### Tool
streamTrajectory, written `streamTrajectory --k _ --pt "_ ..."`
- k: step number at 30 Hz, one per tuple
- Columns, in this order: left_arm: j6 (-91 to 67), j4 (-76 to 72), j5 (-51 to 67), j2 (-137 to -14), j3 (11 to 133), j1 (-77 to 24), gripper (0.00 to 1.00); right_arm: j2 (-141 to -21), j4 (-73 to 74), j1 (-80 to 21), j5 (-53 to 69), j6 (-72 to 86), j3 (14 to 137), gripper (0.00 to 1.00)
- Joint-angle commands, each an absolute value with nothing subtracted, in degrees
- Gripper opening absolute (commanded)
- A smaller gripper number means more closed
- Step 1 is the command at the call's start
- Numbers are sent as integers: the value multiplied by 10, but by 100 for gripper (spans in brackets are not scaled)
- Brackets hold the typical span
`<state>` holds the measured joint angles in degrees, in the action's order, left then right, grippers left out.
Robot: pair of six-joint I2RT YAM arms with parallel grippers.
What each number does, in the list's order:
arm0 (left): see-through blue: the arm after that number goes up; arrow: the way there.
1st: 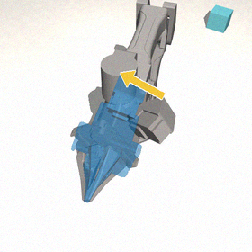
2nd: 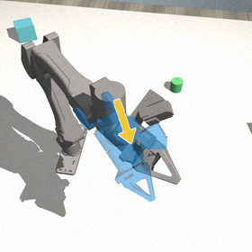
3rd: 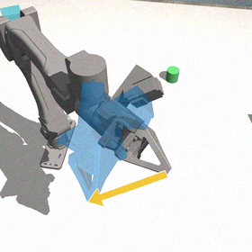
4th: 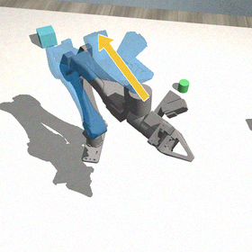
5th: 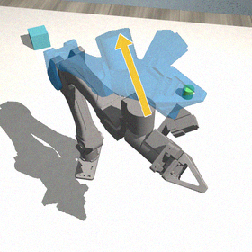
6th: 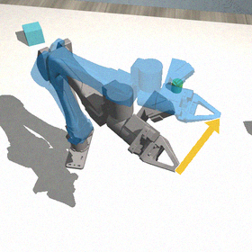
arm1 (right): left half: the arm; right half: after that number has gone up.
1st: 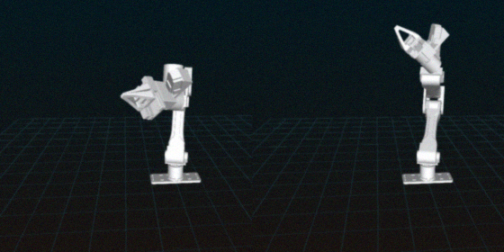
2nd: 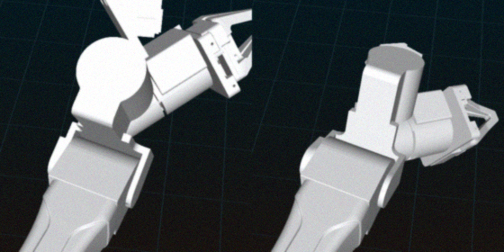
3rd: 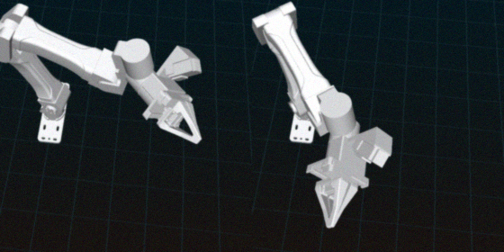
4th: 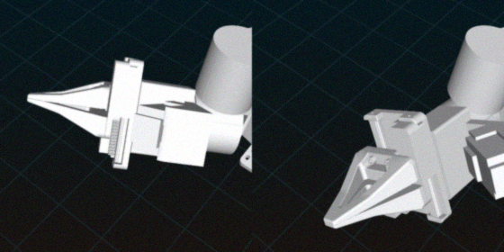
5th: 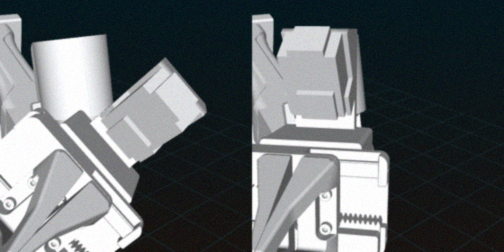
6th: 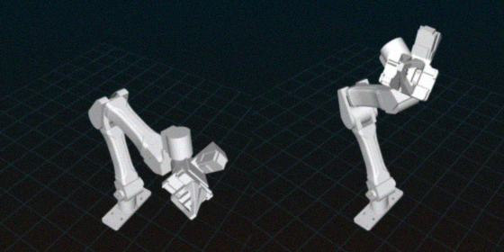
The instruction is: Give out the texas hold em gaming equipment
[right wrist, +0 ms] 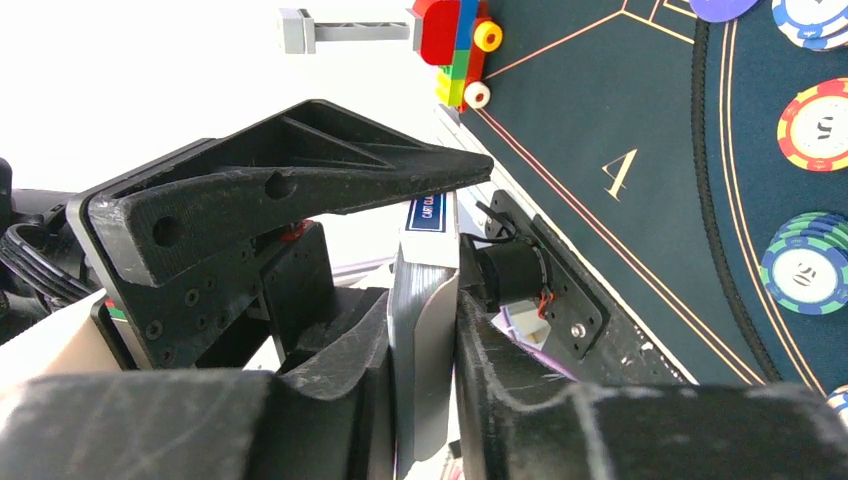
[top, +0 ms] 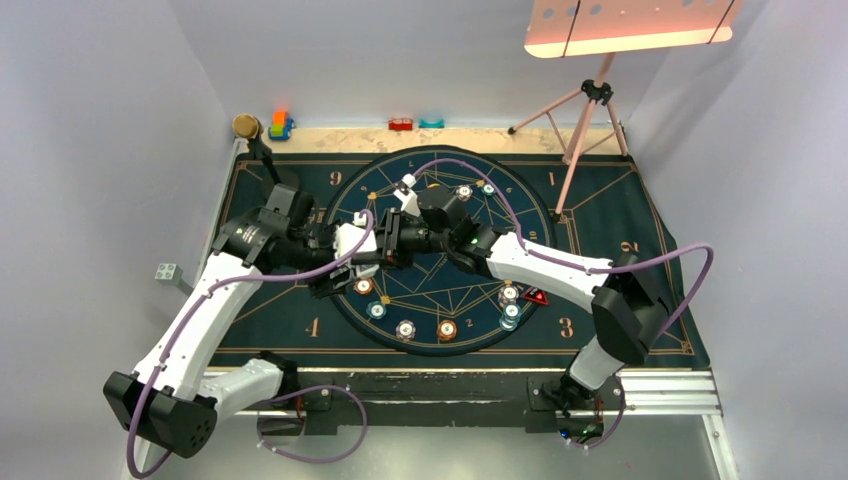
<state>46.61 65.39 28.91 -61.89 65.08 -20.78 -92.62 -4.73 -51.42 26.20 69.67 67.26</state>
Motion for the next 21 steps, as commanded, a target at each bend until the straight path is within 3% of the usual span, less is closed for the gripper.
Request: streamTrajectory --k 1,4,9,21 --pt "465 680 338 -614 683 -212 33 -908 -44 -513 244 685 685 30" --pt "467 691 344 -609 686 -212 13 -897 -20 -513 238 662 689 47" --pt "470 705 347 -603 687 -212 12 -878 -6 -513 228 634 689 65" --pt "478 707 328 -605 686 -212 12 -883 42 -512 240 580 706 69"
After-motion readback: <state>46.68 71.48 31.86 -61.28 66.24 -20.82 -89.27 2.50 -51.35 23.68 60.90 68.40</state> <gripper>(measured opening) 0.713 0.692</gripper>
